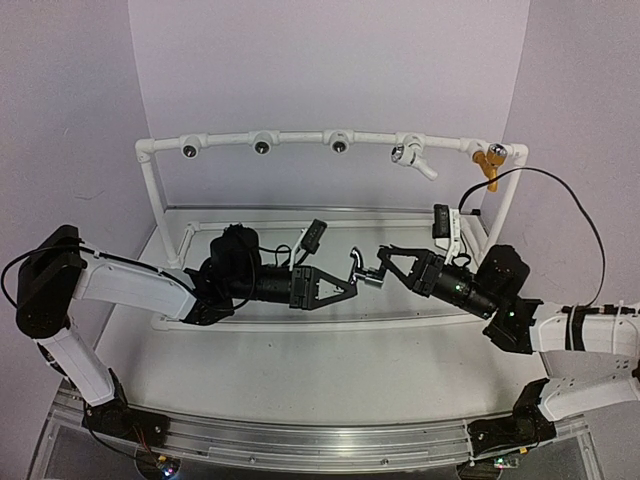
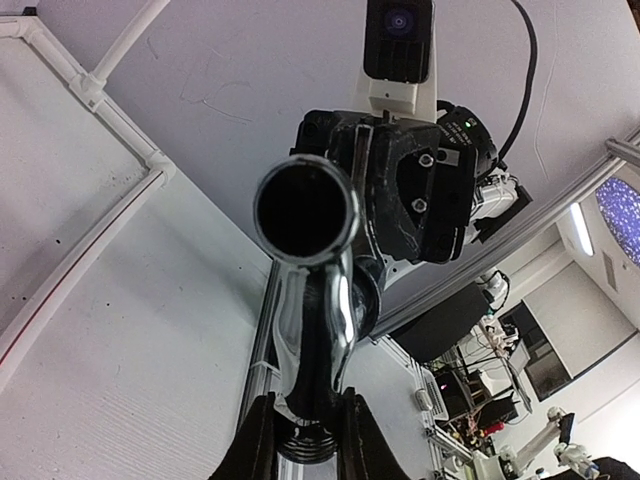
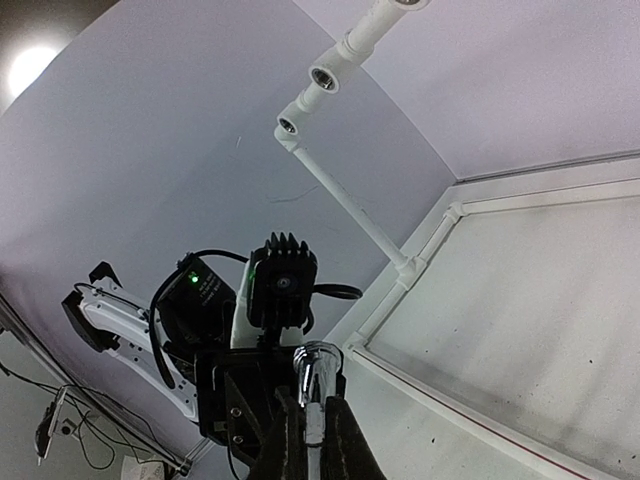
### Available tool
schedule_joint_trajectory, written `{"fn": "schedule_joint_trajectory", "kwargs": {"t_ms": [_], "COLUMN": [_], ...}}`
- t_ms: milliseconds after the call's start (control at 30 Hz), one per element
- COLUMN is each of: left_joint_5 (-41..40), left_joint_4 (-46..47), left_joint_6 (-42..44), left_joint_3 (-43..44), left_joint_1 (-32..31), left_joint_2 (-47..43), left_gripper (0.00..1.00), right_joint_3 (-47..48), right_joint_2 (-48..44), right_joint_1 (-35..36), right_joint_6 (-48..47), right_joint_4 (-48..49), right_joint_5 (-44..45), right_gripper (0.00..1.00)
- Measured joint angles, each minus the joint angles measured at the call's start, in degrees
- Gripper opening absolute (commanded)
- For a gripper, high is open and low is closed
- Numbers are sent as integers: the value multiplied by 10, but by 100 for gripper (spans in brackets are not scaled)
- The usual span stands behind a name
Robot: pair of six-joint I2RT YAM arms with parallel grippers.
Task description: Install the water faucets
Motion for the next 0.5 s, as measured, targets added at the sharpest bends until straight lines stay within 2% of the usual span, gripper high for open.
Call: {"fn": "schedule_joint_trajectory", "kwargs": {"t_ms": [133, 267, 333, 500], "left_joint_5": [-15, -39, -58, -104], "left_joint_4": [-1, -54, -105, -265], "left_joint_6": [11, 43, 77, 187], "left_joint_3": [-10, -20, -19, 9], "left_joint_1": [2, 16, 21, 24], "left_joint_2": [-3, -20, -37, -70], "left_gripper": [0, 0, 0, 0], "right_joint_3": [1, 21, 42, 120], "right_joint_2": [1, 1, 0, -2], "right_joint_1": [0, 0, 0, 0], "right_joint_6": [-6, -39, -67, -188], "right_joint_4": [-18, -129, -196, -415], "right_joint_5": [-4, -4, -1, 16], "right_gripper": [46, 79, 86, 87]}}
